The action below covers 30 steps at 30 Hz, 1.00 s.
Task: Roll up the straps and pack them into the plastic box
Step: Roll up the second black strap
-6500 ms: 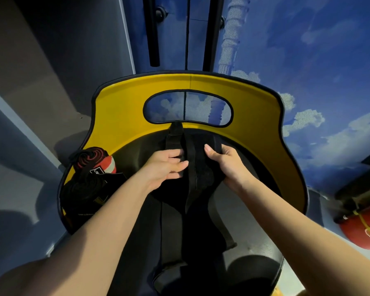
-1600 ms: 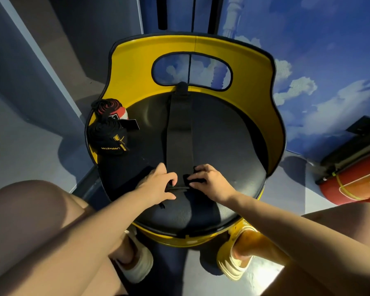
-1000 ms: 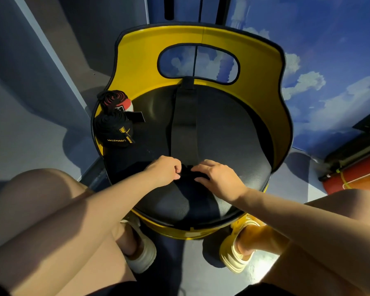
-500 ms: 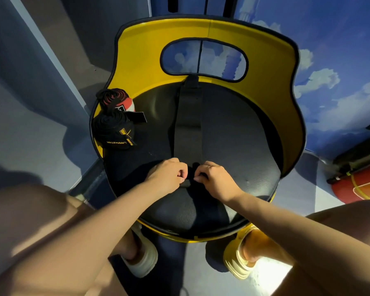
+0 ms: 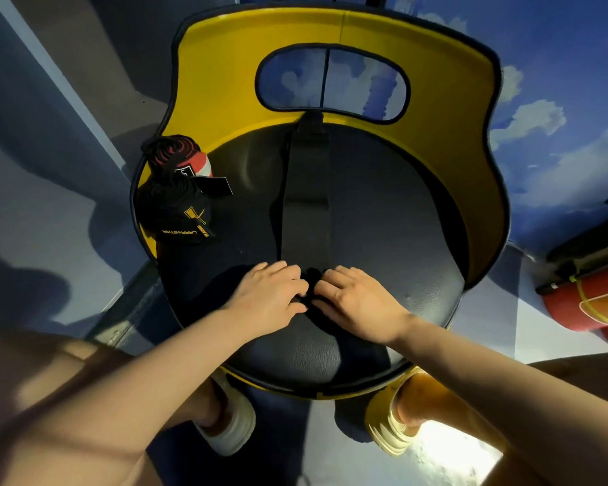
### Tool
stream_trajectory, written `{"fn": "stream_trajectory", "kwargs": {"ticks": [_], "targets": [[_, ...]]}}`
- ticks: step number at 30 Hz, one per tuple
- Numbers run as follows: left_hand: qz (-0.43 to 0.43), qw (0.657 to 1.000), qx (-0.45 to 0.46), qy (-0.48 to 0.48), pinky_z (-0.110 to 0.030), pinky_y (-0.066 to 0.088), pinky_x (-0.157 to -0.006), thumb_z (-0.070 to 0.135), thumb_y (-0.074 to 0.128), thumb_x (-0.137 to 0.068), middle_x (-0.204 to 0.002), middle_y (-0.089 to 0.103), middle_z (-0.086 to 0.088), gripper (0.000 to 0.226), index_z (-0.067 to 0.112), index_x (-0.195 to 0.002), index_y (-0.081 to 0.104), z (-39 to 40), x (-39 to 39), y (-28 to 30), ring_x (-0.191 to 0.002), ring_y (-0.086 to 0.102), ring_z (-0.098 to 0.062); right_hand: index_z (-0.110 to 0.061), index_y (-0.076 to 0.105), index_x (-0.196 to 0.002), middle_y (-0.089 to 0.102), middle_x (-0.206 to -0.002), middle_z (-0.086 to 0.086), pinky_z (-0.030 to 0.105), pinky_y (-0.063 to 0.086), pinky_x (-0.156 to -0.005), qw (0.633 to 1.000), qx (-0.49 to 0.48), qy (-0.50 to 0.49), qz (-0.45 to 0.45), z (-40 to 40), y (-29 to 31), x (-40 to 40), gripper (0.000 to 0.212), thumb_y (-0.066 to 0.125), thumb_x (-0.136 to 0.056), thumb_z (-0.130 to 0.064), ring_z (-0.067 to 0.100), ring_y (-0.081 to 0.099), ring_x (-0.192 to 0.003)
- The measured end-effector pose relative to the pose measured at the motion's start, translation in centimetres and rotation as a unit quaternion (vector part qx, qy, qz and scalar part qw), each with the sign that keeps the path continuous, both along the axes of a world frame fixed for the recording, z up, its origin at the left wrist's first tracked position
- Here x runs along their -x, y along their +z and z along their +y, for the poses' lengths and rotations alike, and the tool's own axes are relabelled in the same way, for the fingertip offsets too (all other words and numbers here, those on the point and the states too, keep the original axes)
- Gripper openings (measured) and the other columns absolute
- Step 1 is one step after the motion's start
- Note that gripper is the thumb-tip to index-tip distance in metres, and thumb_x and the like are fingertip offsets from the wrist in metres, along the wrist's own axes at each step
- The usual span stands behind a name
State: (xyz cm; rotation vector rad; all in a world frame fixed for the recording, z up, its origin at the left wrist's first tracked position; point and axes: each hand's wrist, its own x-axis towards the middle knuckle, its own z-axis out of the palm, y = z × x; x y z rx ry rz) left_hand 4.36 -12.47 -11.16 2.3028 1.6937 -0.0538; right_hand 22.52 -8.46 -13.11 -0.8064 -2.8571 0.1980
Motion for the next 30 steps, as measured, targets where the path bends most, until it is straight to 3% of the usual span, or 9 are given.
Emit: {"fn": "stream_trajectory", "kwargs": {"ticks": [3,8,13,15,19,25,27,30], "targets": [[-0.034,0.999,0.028,0.029,-0.029,0.035,-0.088,0.042,0.048,-0.094,-0.116,0.047,0.006,0.030,0.024,-0.115,0.059,0.0,0.2,0.2,-0.111,0.047,-0.015,-0.011,0.061,-0.100,0.058,-0.094,0.006,0.033,0.051,-0.068,0.999,0.031,0.013,-0.005,0.1,-0.3,-0.5,0.024,0.062,-0.086,-0.031,0.023,0.056,-0.079],[-0.082,0.992,0.058,0.075,-0.026,0.034,-0.075,0.038,0.049,-0.094,-0.109,0.051,0.004,0.030,0.023,-0.118,0.059,0.5,0.3,0.4,-0.104,0.051,-0.018,-0.010,0.063,-0.098,0.057,-0.093,0.006,0.037,0.053,-0.072,0.993,0.101,-0.058,0.011,0.0,0.0,0.2,0.024,0.051,-0.090,-0.029,0.027,0.058,-0.081],[-0.109,0.987,0.053,0.108,-0.027,0.036,-0.074,0.038,0.049,-0.094,-0.100,0.053,0.009,0.022,0.024,-0.110,0.055,0.7,0.4,0.4,-0.096,0.056,-0.019,-0.010,0.064,-0.106,0.057,-0.102,0.006,0.034,0.046,-0.081,0.968,0.199,-0.152,0.034,0.6,0.8,1.1,0.022,0.060,-0.089,-0.024,0.028,0.059,-0.091],[-0.106,0.987,0.046,0.111,-0.027,0.036,-0.074,0.041,0.046,-0.095,-0.107,0.053,0.008,0.023,0.024,-0.107,0.057,0.7,0.6,0.2,-0.096,0.057,-0.020,-0.010,0.064,-0.102,0.056,-0.099,0.005,0.037,0.047,-0.081,0.957,0.227,-0.178,0.041,0.7,0.8,1.2,0.020,0.062,-0.087,-0.024,0.028,0.059,-0.089],[-0.078,0.993,0.049,0.076,-0.028,0.038,-0.080,0.046,0.048,-0.092,-0.120,0.045,0.010,0.035,0.026,-0.120,0.055,0.8,1.0,0.1,-0.102,0.055,-0.017,-0.011,0.065,-0.094,0.056,-0.096,0.003,0.037,0.049,-0.080,0.934,0.275,-0.224,0.050,1.2,0.5,1.3,0.016,0.066,-0.084,-0.023,0.024,0.058,-0.088],[-0.126,0.985,0.070,0.096,-0.028,0.041,-0.082,0.034,0.053,-0.093,-0.118,0.048,0.009,0.026,0.022,-0.116,0.054,1.2,0.7,-0.2,-0.103,0.054,-0.017,-0.015,0.053,-0.092,0.059,-0.082,0.000,0.022,0.041,-0.065,0.919,0.312,-0.233,0.058,1.9,1.0,1.2,0.016,0.066,-0.085,-0.020,0.016,0.055,-0.075],[-0.121,0.984,0.081,0.099,-0.029,0.042,-0.085,0.034,0.053,-0.093,-0.118,0.048,0.009,0.024,0.022,-0.114,0.053,1.3,0.6,-0.4,-0.108,0.053,-0.015,-0.018,0.048,-0.086,0.055,-0.085,0.002,0.026,0.042,-0.068,0.927,0.304,-0.216,0.034,1.9,0.9,1.2,0.017,0.064,-0.086,-0.021,0.019,0.053,-0.077],[-0.116,0.985,0.084,0.095,-0.028,0.040,-0.087,0.035,0.053,-0.093,-0.118,0.048,0.009,0.025,0.023,-0.114,0.051,1.5,0.6,-0.6,-0.112,0.049,-0.013,-0.013,0.056,-0.089,0.047,-0.092,0.002,0.032,0.046,-0.078,0.936,0.286,-0.202,0.030,1.9,0.8,1.2,0.012,0.065,-0.086,-0.020,0.023,0.053,-0.085]]}}
